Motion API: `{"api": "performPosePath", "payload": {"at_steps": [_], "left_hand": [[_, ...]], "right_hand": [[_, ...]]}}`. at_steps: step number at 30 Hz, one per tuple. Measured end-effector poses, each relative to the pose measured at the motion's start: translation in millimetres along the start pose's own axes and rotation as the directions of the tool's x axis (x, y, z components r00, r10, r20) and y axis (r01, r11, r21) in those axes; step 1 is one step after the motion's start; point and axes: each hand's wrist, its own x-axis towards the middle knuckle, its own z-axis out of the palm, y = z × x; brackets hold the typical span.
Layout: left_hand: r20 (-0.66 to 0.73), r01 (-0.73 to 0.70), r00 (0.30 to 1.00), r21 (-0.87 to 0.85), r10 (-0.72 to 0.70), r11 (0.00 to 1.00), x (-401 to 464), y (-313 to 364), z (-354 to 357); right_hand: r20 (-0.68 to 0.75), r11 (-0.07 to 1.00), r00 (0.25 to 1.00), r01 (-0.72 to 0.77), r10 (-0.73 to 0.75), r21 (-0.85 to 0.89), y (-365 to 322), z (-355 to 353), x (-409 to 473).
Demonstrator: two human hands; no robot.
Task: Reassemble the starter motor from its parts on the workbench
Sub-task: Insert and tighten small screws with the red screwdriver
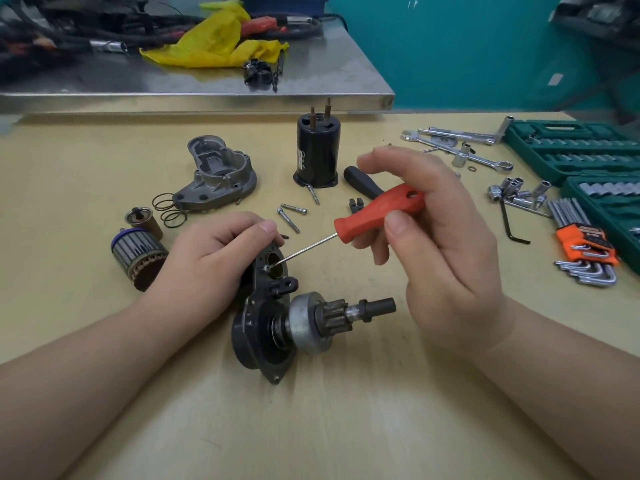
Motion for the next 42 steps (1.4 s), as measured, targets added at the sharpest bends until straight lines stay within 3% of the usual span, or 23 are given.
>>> {"api": "performPosePath", "payload": {"at_steps": [8,13,20,24,42], "left_hand": [[0.008,-0.006,1.0,0.018,0.006,1.0,0.2,-0.1,-0.8],[0.01,0.014,1.0,0.0,-0.014,1.0,0.4,-0.2,-0.2],[0.016,0.006,1.0,0.004,-0.006,1.0,0.1,-1.4,-0.5],[0.011,0.007,1.0,0.003,-0.007,1.0,0.6,-2.5,0.2],[0.018,-0.007,1.0,-0.013,0.008,1.0,0.5,-3.4,0.5]], "right_hand": [[-0.057,0.996,0.997,0.052,-0.056,-0.078,-6.0,0.2,6.7],[-0.011,0.999,1.0,0.027,-0.027,0.02,-6.3,-0.5,1.4],[-0.077,0.997,0.996,0.037,-0.042,-0.068,-6.4,0.8,4.0],[-0.034,0.998,0.998,0.046,-0.045,0.031,-4.8,-0.9,3.0],[-0.122,0.998,0.99,0.068,-0.068,-0.011,-8.7,0.9,3.7]]}}
